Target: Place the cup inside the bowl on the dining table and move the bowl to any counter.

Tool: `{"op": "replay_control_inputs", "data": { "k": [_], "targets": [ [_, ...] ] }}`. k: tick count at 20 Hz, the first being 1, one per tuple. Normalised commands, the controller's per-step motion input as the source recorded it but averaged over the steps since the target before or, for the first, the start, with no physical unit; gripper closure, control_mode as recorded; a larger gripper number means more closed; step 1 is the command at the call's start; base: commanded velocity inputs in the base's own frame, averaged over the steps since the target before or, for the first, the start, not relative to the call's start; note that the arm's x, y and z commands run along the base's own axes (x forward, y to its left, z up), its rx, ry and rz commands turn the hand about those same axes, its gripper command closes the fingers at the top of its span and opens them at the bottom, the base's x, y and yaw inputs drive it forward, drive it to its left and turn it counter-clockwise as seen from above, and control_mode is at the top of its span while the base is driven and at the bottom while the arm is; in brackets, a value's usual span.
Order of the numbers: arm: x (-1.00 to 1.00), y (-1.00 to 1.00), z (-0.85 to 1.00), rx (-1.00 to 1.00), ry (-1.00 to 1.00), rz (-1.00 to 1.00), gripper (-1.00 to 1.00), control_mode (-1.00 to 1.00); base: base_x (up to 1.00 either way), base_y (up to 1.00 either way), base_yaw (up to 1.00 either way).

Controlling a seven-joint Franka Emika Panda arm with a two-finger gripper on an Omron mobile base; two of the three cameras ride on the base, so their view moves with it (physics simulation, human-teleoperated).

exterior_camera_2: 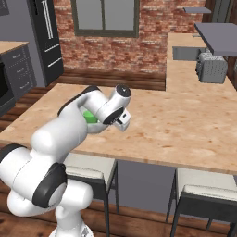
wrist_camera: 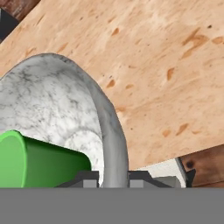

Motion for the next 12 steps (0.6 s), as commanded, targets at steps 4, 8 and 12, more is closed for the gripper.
{"op": "replay_control_inputs", "data": {
  "k": [4,8,12],
  "targets": [
    [0.0,0.0,0.0,0.0,0.0,0.0,1.0,-1.0,0.0,0.0,0.0],
    [0.0,0.0,0.0,0.0,0.0,0.0,1.0,-1.0,0.0,0.0,0.0],
    [0.0,0.0,0.0,0.0,0.0,0.0,1.0,-1.0,0.0,0.0,0.0]
  ]
}}
